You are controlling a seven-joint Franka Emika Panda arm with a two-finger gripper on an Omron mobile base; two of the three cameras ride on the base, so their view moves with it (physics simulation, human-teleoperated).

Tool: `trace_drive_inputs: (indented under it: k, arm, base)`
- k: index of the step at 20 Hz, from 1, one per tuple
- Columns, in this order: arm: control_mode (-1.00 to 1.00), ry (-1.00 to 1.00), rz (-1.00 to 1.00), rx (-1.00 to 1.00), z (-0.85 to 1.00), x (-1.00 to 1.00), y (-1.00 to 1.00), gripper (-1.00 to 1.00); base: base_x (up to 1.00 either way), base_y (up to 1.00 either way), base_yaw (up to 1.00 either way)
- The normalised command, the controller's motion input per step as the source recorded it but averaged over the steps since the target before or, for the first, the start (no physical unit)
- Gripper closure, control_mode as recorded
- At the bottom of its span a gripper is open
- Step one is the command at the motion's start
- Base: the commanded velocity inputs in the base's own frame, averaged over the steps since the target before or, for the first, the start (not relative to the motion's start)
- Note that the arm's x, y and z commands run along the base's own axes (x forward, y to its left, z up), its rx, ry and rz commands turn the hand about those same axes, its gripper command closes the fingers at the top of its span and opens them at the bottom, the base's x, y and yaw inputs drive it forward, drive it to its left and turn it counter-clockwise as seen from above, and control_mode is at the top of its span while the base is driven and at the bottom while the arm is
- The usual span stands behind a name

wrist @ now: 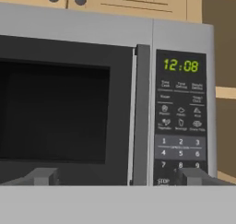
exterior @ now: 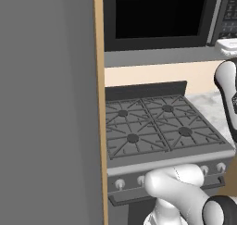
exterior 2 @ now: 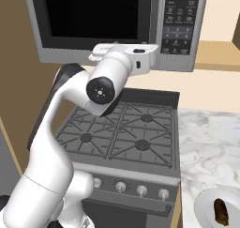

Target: Pick the sweet potato from the counter and place it in the microwave. Then turn on the microwave.

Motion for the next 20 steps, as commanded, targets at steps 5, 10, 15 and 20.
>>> trace_drive_inputs:
  k: [5, 10, 15, 20]
  arm:
    - [-1.0, 0.0, 0.0, 0.0, 0.05, 0.19, -0.14, -1.0]
    - [-1.0, -0.01, 0.0, 0.0, 0.02, 0.28, -0.13, -1.0]
    - [-1.0, -0.03, 0.0, 0.0, 0.03, 0.34, -0.16, -1.0]
    - [-1.0, 0.0, 0.0, 0.0, 0.04, 0.39, -0.09, -1.0]
  base:
    - [0.0, 0.0, 0.0]
    - [0.0, 0.0, 0.0]
    - [0.0, 0.0, 0.0]
    - [0.0, 0.0, 0.0]
